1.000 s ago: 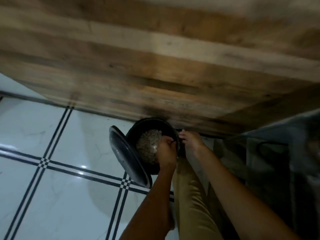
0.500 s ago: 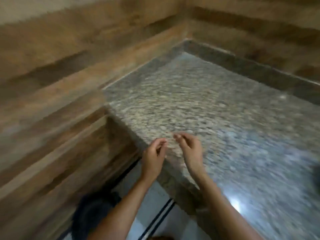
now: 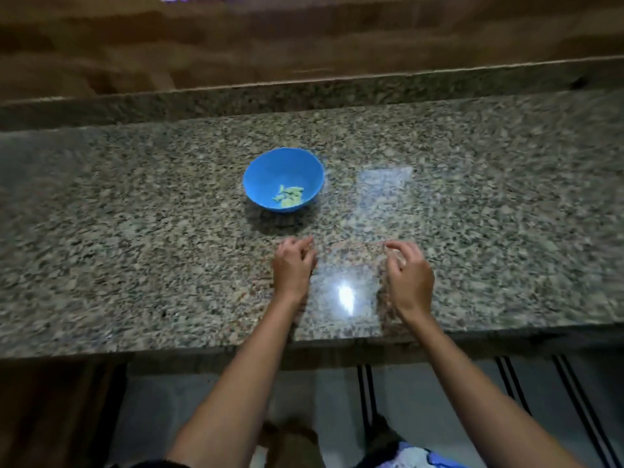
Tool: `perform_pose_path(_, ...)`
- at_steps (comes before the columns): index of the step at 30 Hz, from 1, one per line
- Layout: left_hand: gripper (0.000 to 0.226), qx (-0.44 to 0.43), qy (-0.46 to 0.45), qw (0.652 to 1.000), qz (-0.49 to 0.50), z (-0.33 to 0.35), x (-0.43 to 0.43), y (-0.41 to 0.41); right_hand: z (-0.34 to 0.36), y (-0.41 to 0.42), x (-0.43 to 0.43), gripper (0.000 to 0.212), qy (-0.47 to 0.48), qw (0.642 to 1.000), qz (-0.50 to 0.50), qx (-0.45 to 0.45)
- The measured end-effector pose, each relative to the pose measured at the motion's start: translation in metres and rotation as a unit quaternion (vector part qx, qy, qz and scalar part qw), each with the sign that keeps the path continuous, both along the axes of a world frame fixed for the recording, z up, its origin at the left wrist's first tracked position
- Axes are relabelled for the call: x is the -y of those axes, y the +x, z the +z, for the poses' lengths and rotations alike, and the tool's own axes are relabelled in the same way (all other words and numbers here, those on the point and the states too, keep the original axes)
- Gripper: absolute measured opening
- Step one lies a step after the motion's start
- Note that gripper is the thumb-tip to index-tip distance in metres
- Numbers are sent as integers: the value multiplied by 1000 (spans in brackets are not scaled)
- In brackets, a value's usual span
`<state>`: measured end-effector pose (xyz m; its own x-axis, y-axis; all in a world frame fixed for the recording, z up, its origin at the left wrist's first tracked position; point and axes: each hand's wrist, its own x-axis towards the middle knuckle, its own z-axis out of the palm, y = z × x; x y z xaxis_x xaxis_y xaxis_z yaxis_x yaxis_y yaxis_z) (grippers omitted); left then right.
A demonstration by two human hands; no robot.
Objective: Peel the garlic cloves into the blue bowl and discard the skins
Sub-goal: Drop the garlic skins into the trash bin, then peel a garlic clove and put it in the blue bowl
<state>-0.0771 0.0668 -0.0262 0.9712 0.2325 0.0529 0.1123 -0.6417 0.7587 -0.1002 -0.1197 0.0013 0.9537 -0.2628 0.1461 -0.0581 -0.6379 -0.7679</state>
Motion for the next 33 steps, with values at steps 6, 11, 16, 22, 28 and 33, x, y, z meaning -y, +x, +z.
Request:
perform_pose_path(6, 8, -11, 136, 988, -80, 0, 3, 1, -10, 13, 45, 35, -27, 992, 50, -110)
perform_pose_path(11, 14, 160, 107, 981, 18, 63, -2, 50, -16, 22, 56, 44, -82, 984, 93, -127)
perform_pose_path(16, 19, -58, 193, 978, 51, 71, -34, 113, -22, 34, 47, 28, -166, 968, 144, -116)
perform_pose_path(22, 19, 33, -91, 995, 4, 70, 21, 57, -4, 39, 17, 23, 399, 904, -41, -147)
perform_pose_path(28, 13, -314, -524, 792, -12, 44, 60, 30, 9, 37, -16, 21, 598, 783, -19, -169)
perform_pose_path(33, 9, -267, -515, 814, -14, 40, 49, 39, 12, 39, -16, 24, 522, 831, 20, -194)
